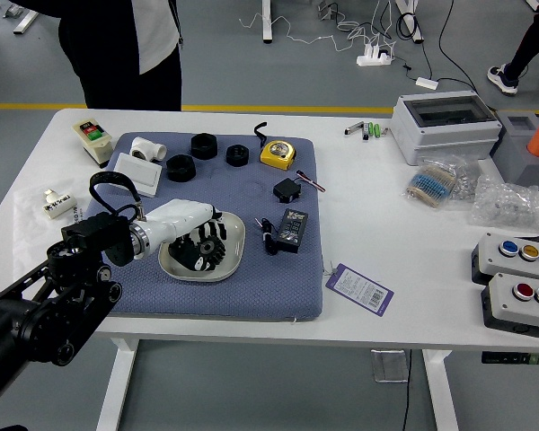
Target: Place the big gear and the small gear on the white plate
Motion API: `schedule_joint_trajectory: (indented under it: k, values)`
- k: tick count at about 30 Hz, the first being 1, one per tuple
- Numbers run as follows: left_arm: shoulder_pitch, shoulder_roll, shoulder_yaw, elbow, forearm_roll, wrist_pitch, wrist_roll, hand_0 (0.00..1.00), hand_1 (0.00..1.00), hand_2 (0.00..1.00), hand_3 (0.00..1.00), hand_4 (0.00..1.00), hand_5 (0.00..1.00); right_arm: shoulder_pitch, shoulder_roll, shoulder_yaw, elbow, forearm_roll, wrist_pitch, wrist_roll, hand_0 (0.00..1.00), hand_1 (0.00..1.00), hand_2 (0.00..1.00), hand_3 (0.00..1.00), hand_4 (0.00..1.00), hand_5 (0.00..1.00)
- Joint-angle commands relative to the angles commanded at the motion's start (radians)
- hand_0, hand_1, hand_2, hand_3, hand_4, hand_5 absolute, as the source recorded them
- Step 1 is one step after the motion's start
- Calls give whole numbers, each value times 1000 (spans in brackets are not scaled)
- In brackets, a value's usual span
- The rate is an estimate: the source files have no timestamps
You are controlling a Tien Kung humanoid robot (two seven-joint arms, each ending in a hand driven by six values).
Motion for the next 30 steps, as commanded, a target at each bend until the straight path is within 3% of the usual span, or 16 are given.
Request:
schedule_joint_trajectory:
  k: [10,30]
  values:
    - [4,-2,-2,1,0,8,-6,417,555,636,676,856,69,-5,1,-5,0,0,0,0,660,675,739,567,790,675]
    - [9,-7,-65,-40,0,172,-92,421,564,663,685,862,80,0,-1,4,0,-3,-1,0,661,676,739,566,791,676]
